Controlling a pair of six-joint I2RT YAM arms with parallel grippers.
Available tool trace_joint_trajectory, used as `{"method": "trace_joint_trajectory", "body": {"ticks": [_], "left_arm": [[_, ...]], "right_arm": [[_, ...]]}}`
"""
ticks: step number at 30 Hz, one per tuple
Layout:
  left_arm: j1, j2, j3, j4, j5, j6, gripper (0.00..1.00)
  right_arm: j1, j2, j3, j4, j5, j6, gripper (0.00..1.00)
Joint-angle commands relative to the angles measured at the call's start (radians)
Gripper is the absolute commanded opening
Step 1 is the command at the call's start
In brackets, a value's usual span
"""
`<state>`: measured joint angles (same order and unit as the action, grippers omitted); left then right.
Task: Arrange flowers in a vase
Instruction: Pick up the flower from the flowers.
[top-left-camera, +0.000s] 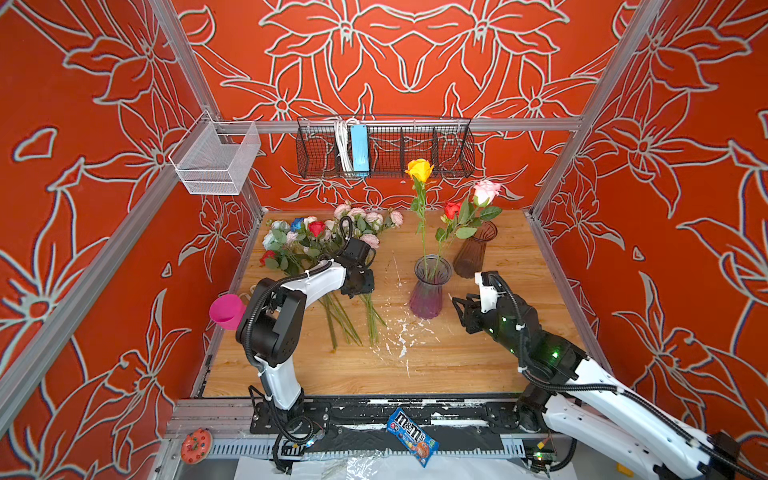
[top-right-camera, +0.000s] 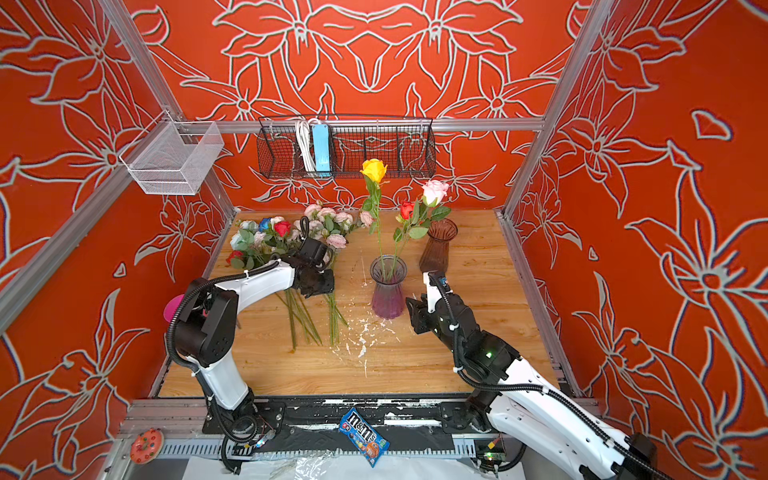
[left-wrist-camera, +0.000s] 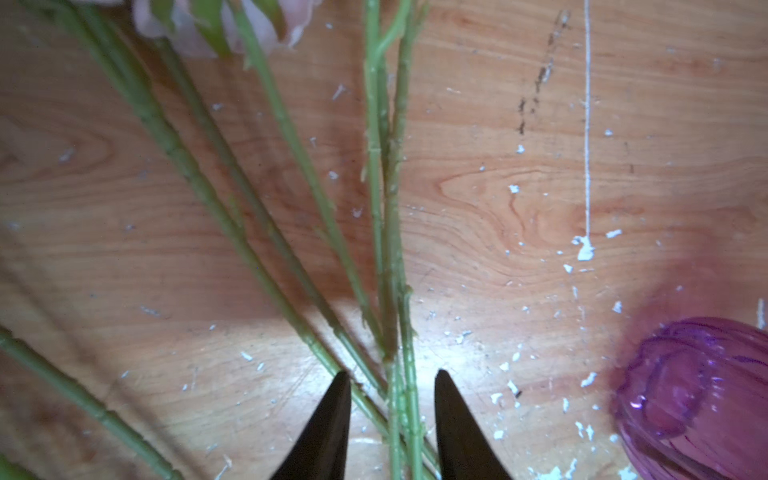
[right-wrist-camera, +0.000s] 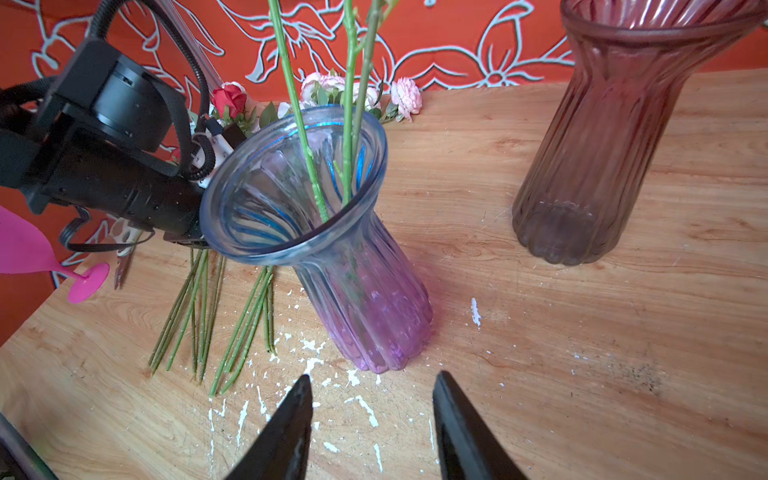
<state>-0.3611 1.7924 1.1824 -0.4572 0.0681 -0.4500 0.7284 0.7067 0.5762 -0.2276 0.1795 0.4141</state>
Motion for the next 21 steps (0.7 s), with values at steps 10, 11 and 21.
{"method": "trace_joint_trajectory", "body": {"ticks": [10,11,21], "left_arm": [[0.0,0.077,0.064,-0.045,-0.015,0.012,0.21],[-0.001,0.076,0.059,-0.036,-0.009,0.012,0.21],[-0.001,0.127,0.068,-0.036,-0.023,0.009,0.15]], "right_arm": [[-0.001,0.017,-0.007,0.016,0.0,-0.007,0.48],[-0.001,0.018,-0.007,0.018,0.0,-0.008,0.48],[-0.005,0.025,-0.015,0.018,0.004,-0.009,0.48]]}}
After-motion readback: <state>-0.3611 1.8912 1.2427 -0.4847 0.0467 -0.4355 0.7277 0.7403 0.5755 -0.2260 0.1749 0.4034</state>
